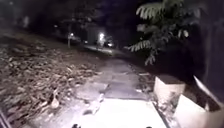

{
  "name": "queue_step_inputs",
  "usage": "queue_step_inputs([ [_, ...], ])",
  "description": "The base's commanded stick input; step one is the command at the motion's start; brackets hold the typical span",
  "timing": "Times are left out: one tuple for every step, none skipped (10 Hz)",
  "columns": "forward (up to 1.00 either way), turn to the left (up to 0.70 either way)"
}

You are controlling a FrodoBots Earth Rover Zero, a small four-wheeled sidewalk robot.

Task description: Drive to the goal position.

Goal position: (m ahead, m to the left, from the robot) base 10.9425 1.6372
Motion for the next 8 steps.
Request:
queue_step_inputs([
  [0.45, 0.00],
  [0.45, 0.00],
  [0.45, 0.00],
  [0.45, 0.00],
  [0.45, 0.00],
  [0.45, 0.00],
  [0.41, 0.00],
  [0.36, 0.00],
])
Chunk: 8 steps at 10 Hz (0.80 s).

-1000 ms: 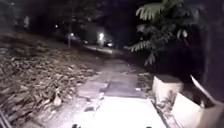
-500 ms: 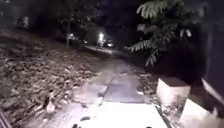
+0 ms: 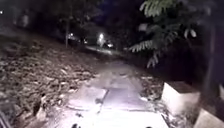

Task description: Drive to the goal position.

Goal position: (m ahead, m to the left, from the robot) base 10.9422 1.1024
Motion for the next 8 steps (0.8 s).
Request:
queue_step_inputs([
  [0.32, 0.00],
  [0.30, 0.00],
  [0.30, 0.00],
  [0.30, 0.00],
  [0.30, 0.00],
  [0.30, 0.00],
  [0.30, 0.00],
  [0.30, 0.00],
])
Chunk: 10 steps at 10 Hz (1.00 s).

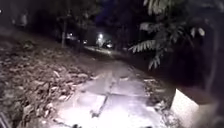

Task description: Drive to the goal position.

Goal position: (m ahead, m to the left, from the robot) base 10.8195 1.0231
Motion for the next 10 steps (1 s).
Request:
queue_step_inputs([
  [0.30, 0.00],
  [0.30, 0.00],
  [0.30, 0.00],
  [0.30, 0.00],
  [0.30, 0.00],
  [0.30, 0.00],
  [0.30, 0.00],
  [0.30, 0.00],
  [0.30, 0.00],
  [0.30, 0.00],
])
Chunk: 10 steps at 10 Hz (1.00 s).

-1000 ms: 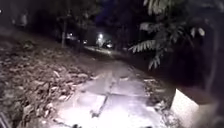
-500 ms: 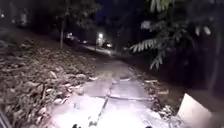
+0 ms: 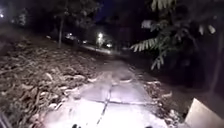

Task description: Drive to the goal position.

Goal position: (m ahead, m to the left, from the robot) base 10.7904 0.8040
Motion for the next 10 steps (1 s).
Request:
queue_step_inputs([
  [0.30, 0.00],
  [0.30, 0.00],
  [0.30, 0.00],
  [0.30, 0.00],
  [0.30, 0.00],
  [0.30, 0.00],
  [0.30, 0.00],
  [0.30, 0.00],
  [0.30, 0.00],
  [0.30, 0.00],
])
